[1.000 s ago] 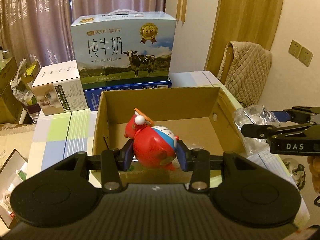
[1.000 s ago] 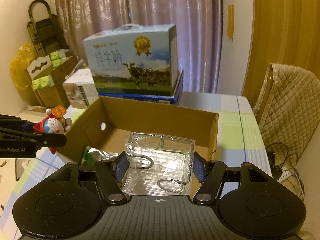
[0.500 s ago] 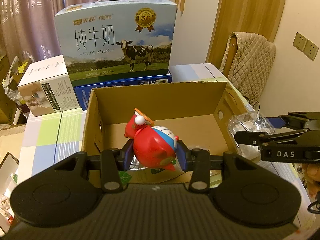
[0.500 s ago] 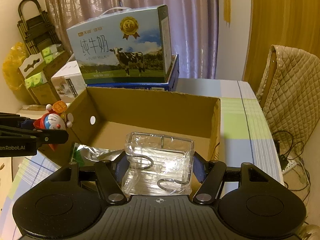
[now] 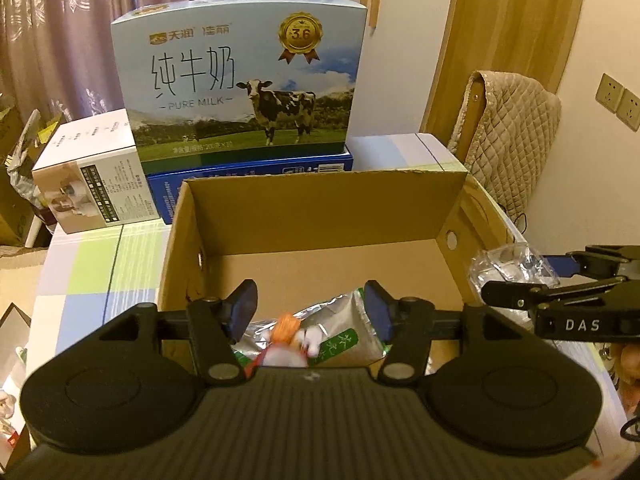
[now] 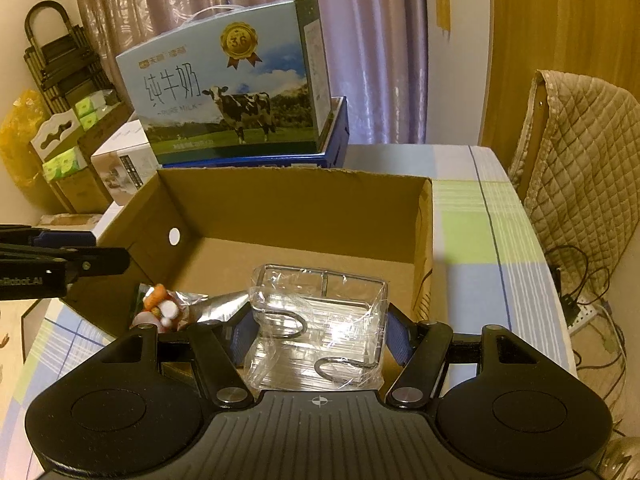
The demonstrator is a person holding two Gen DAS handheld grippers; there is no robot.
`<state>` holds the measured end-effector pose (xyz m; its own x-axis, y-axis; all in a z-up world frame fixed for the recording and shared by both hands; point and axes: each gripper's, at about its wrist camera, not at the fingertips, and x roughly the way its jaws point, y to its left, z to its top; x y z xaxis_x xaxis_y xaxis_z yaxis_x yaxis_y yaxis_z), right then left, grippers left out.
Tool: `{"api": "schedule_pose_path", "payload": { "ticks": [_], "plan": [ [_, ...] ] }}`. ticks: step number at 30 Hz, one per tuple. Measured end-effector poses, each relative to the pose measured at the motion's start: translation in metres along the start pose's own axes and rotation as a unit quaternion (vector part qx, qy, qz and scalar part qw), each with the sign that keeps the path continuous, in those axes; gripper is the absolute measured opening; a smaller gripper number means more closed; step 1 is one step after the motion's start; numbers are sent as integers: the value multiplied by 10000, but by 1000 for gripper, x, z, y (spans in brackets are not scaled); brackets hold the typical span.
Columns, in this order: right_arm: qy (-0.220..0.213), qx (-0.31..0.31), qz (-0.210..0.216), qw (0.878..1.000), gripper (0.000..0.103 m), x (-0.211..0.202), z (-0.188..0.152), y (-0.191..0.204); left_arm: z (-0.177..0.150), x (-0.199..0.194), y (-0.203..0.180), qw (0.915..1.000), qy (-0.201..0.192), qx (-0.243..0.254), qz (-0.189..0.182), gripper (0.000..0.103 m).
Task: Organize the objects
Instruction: 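Open both grippers to drop the figurine and holder into the box, then move both grippers back toward the remaining items on the table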
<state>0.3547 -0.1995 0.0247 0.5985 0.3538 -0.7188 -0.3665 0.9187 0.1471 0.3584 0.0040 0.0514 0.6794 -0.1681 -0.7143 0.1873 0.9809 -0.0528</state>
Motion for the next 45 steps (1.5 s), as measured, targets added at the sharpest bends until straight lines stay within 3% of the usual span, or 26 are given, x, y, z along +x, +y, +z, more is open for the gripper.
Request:
{"api": "schedule_pose_path", "payload": {
  "ticks": [6,9,13,26,35,45],
  "plan": [
    [-45,40,49,10000,63,-1,3,3,-2,-6,6,10000,-30,-58,40,56],
    [-276,218,191,9992,65,-4,4,0,-4,-9,8,9999,-33,-87,41,57],
    [-512,562,246,9968,69,-11,5,-8,-8,-16,10,9999,-75,-142,32,68],
    [-482,246,131,9985,71,-44,-2,2,-33,-42,10,9997,-65,-236,70,72],
    [-446,10,-7,9990,71,-87,-46,20,-64,-80,8,9990,-127,-303,294,76],
    [-360,349,136,9987,71,-138,-132,32,-125,-132,1,9974,-157,-494,508,86]
  ]
}}
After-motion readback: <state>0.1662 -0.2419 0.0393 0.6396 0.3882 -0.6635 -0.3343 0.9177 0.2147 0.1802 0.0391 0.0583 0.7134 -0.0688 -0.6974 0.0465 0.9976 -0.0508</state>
